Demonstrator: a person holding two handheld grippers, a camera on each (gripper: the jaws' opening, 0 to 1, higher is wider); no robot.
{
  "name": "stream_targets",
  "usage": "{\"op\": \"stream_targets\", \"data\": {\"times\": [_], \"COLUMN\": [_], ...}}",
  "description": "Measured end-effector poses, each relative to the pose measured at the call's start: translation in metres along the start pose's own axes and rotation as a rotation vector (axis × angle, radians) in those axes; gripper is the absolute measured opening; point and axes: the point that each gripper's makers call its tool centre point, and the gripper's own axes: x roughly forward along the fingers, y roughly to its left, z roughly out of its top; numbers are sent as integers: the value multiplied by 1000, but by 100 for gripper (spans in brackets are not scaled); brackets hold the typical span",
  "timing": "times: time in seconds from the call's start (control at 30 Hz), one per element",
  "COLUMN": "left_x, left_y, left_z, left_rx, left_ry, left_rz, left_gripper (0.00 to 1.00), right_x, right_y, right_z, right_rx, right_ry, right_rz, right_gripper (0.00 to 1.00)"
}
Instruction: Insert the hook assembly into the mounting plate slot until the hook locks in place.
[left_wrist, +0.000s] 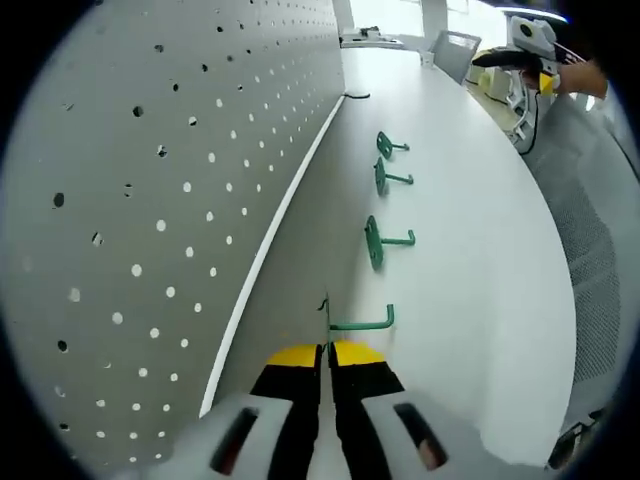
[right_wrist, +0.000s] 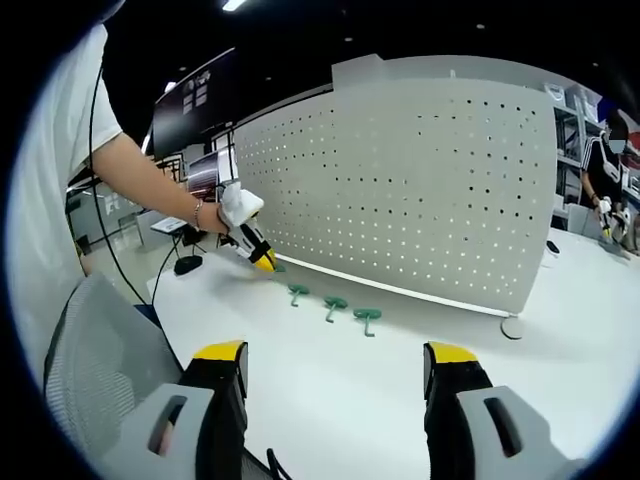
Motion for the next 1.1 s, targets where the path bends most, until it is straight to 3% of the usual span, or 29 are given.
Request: {"op": "stream_targets", "data": {"times": [0.6, 1.1], "left_x": [-19, -44], "left_y": [1, -1], "left_z": [29, 51], "left_rx": [-59, -78], "left_ry": [-149, -268], "left_rz": [62, 167], "left_gripper": [3, 3], "right_x": [-5, -5], "right_y": [-4, -5], "right_z": [12, 19], "right_rx": [48, 63], "right_ry": [-58, -89], "right_rz": [-13, -14], "right_gripper": [69, 69]}}
